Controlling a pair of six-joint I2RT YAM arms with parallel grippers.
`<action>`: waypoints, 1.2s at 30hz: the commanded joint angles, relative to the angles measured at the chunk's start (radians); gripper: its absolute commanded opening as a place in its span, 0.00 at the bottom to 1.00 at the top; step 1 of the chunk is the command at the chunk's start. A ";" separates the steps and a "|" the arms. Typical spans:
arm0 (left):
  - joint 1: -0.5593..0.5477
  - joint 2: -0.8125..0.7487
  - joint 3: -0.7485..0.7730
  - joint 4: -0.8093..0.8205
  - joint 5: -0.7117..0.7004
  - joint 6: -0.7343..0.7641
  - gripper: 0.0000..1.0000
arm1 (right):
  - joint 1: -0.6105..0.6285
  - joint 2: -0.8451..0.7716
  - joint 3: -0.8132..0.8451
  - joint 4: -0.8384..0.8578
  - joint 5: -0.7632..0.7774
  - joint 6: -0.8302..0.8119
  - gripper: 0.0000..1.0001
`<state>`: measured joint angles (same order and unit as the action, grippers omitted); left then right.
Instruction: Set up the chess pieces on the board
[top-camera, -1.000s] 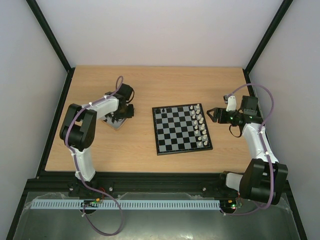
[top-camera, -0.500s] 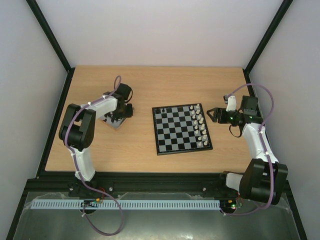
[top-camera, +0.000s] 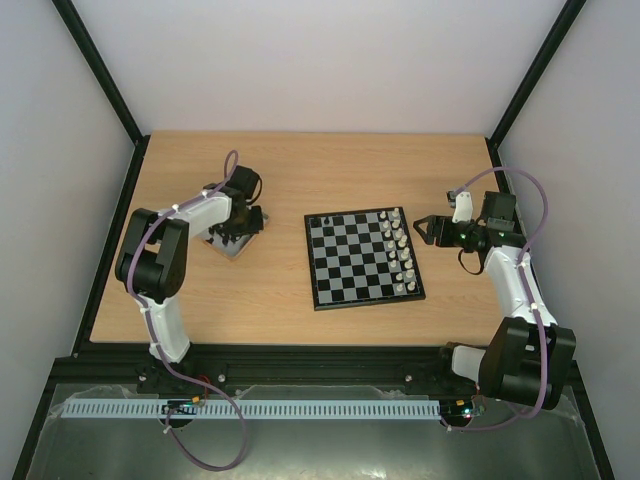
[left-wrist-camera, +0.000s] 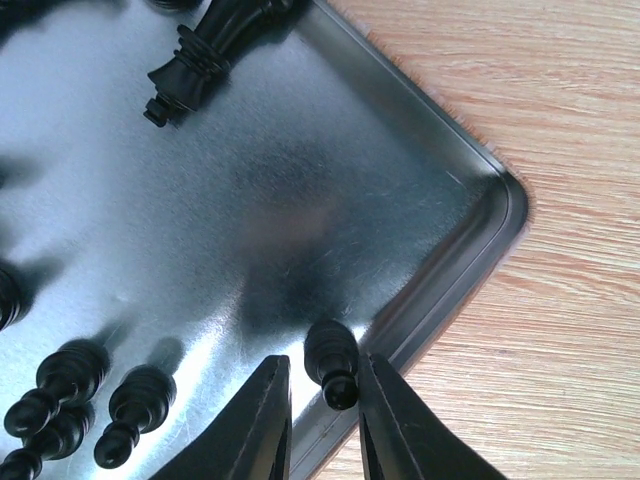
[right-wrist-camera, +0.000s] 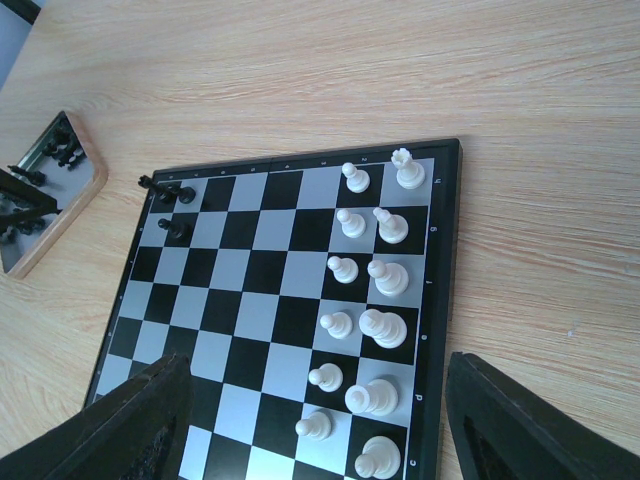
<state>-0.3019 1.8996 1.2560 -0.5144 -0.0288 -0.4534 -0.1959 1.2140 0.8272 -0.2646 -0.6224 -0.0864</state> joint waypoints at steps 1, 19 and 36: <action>0.007 -0.009 -0.009 -0.009 0.009 0.007 0.18 | 0.004 0.010 0.025 -0.031 -0.023 -0.010 0.71; 0.006 0.050 0.060 -0.019 -0.013 0.026 0.13 | 0.004 0.007 0.026 -0.034 -0.026 -0.012 0.71; 0.006 0.049 0.031 -0.044 -0.038 0.034 0.10 | 0.004 0.005 0.026 -0.035 -0.028 -0.012 0.71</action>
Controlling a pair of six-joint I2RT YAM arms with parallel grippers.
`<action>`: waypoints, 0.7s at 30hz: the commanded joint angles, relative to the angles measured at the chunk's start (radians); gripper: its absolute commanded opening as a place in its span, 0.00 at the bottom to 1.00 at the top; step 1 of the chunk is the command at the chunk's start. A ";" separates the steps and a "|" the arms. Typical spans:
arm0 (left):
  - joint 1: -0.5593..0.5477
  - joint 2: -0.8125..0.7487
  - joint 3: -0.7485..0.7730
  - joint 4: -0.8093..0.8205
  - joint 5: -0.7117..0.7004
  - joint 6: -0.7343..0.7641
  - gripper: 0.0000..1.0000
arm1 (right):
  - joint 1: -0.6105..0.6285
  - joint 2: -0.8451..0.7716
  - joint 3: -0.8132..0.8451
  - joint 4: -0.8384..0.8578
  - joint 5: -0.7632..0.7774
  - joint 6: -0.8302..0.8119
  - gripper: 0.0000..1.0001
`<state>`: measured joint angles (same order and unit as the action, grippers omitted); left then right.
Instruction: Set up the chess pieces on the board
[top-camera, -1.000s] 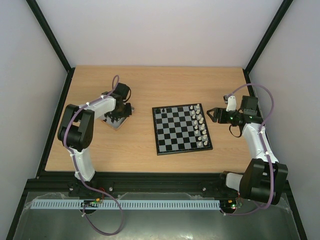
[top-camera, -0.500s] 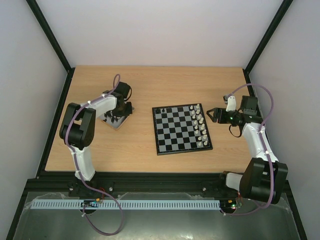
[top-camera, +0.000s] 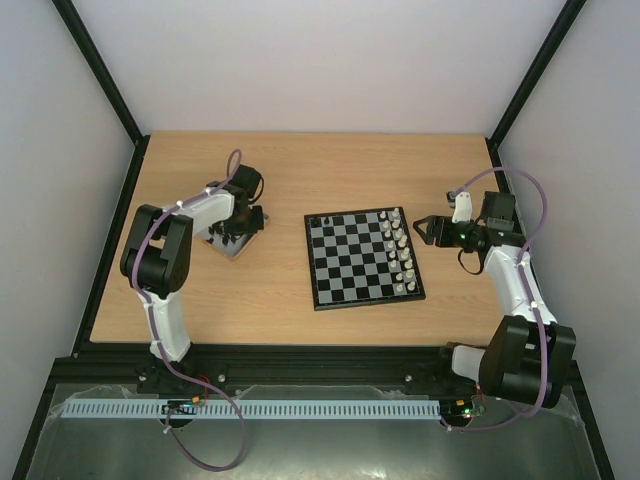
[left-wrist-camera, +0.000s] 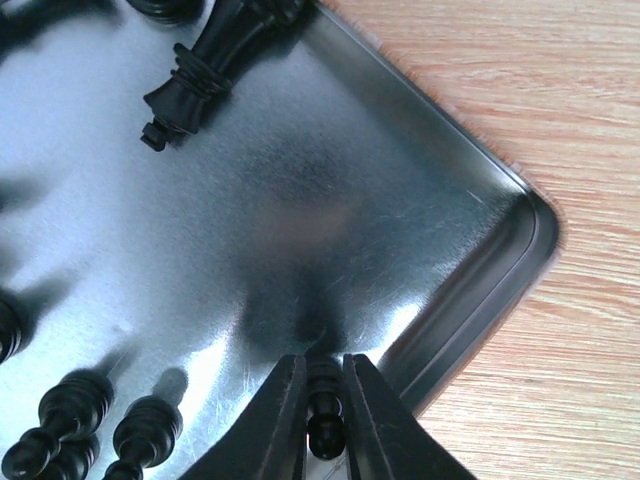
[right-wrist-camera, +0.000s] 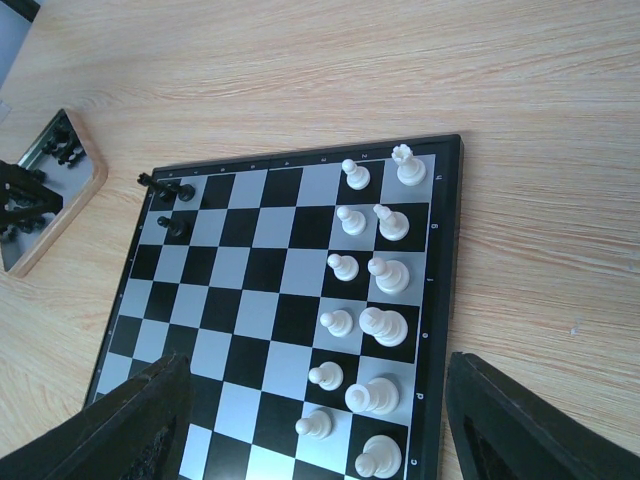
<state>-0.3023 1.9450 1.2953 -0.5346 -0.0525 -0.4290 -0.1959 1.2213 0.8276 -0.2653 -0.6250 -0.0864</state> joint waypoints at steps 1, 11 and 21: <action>0.008 0.004 -0.008 -0.025 -0.014 0.010 0.08 | 0.004 -0.002 0.025 -0.035 -0.025 -0.012 0.71; -0.003 -0.011 -0.023 -0.044 -0.032 0.013 0.13 | 0.004 -0.003 0.026 -0.036 -0.026 -0.012 0.71; -0.012 -0.017 -0.024 -0.054 -0.044 0.016 0.03 | 0.004 -0.005 0.026 -0.036 -0.026 -0.012 0.71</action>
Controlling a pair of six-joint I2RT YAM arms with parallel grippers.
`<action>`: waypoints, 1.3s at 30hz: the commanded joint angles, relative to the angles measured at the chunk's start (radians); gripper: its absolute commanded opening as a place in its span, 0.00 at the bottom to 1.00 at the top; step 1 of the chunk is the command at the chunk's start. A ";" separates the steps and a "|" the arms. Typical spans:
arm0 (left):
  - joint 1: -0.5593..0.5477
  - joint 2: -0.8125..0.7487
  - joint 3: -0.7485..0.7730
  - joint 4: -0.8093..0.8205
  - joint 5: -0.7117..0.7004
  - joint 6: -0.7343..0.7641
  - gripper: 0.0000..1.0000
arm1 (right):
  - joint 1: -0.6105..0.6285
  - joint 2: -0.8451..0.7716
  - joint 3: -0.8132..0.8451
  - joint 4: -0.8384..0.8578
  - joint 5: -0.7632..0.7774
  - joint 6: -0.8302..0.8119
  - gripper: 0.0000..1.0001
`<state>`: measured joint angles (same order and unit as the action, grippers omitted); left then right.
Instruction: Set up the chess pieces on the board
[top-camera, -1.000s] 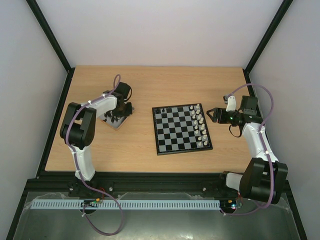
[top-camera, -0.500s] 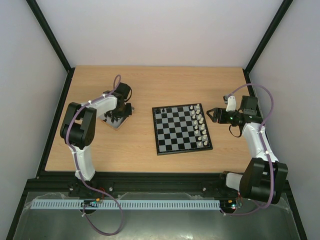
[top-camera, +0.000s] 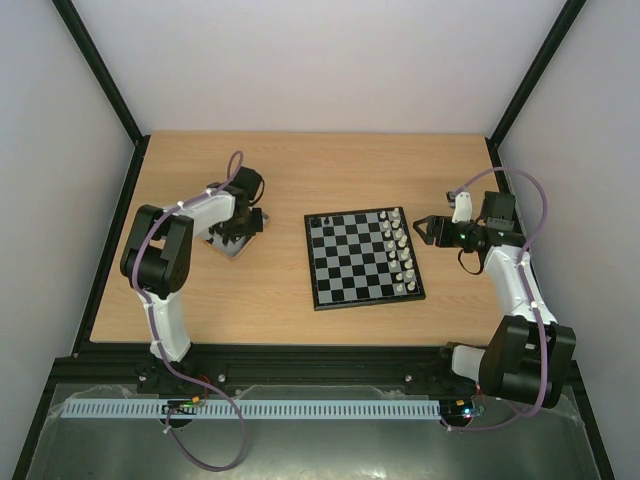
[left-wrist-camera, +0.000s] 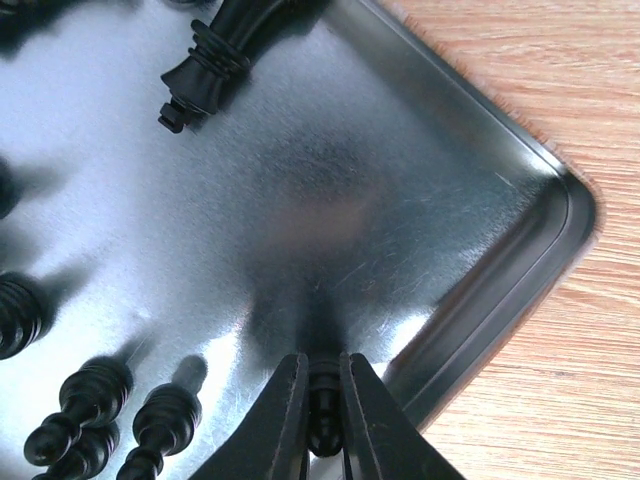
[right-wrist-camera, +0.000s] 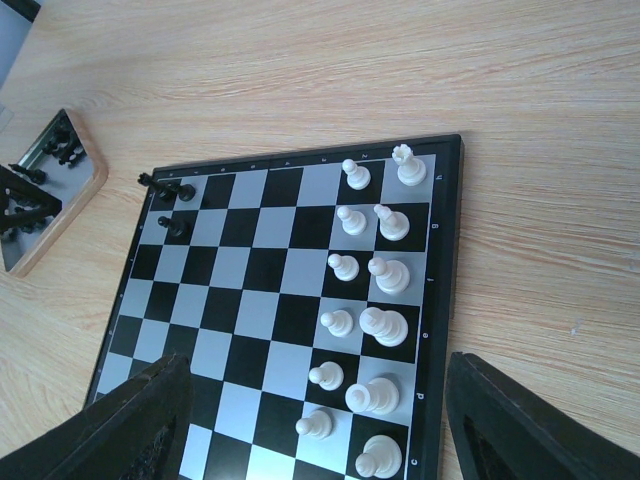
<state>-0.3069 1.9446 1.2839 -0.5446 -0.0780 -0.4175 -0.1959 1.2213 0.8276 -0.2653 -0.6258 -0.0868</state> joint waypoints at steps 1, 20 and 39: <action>-0.009 -0.020 -0.013 -0.047 -0.024 0.006 0.03 | 0.004 -0.005 0.025 -0.036 -0.024 -0.013 0.71; -0.347 -0.017 0.296 -0.123 -0.055 0.098 0.02 | 0.004 0.000 0.023 -0.030 -0.013 -0.009 0.71; -0.498 0.228 0.495 -0.192 -0.058 0.080 0.02 | 0.004 -0.002 0.020 -0.026 -0.011 -0.005 0.71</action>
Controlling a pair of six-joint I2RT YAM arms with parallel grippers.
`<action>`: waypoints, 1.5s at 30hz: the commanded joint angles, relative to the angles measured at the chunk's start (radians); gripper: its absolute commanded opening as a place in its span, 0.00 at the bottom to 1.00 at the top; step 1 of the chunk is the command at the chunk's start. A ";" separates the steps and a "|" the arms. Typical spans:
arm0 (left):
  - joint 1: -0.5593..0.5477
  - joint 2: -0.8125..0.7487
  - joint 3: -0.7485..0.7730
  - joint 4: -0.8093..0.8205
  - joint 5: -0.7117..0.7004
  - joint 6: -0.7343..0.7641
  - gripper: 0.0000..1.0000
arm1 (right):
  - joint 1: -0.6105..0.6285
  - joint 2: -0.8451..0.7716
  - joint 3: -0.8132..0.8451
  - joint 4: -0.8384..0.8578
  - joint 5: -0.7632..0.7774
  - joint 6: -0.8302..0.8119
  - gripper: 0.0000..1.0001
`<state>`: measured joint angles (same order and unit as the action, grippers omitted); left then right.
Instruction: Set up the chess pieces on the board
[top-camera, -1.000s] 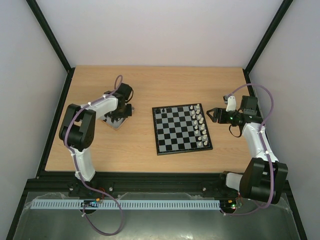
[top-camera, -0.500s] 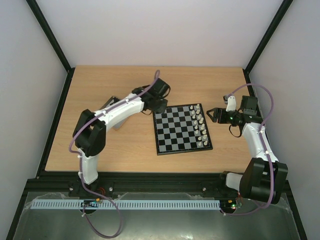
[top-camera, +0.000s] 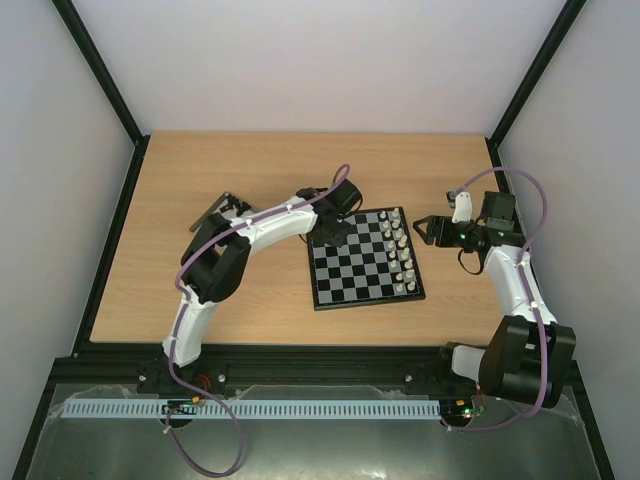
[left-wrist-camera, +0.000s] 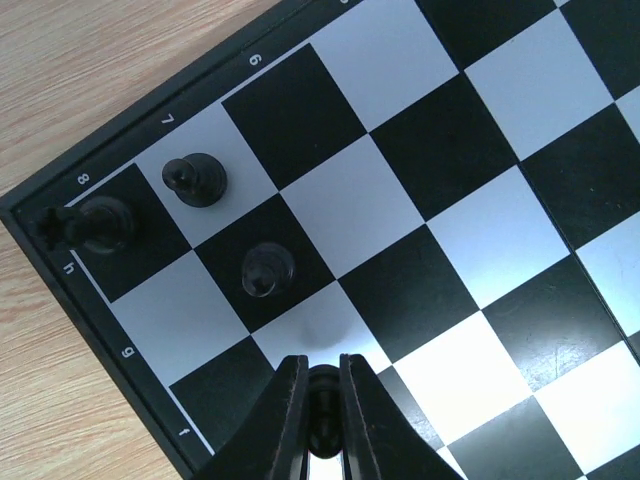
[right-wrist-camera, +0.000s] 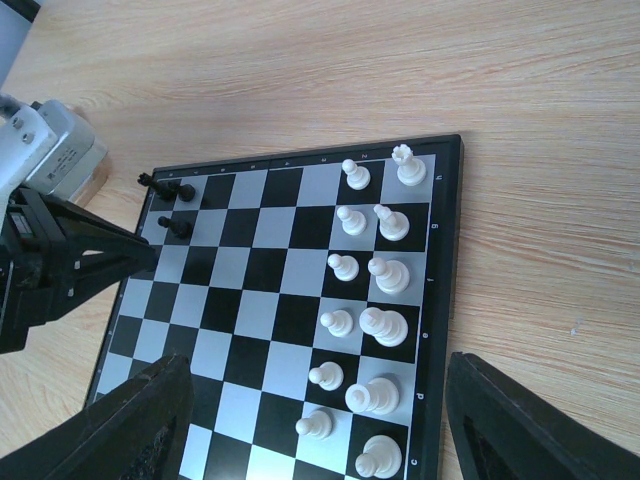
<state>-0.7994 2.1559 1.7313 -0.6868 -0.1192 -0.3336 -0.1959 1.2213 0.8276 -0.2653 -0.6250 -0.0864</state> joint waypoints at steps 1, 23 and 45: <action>-0.006 0.021 0.049 -0.054 -0.017 -0.005 0.02 | 0.004 -0.002 0.020 -0.025 -0.011 -0.006 0.71; -0.006 0.072 0.045 -0.033 0.001 -0.008 0.02 | 0.004 0.006 0.020 -0.027 -0.013 -0.009 0.71; 0.014 0.030 0.011 -0.003 0.007 -0.035 0.17 | 0.004 0.009 0.021 -0.029 -0.014 -0.010 0.71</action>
<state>-0.7906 2.2086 1.7531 -0.6868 -0.1078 -0.3538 -0.1959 1.2213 0.8276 -0.2653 -0.6250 -0.0864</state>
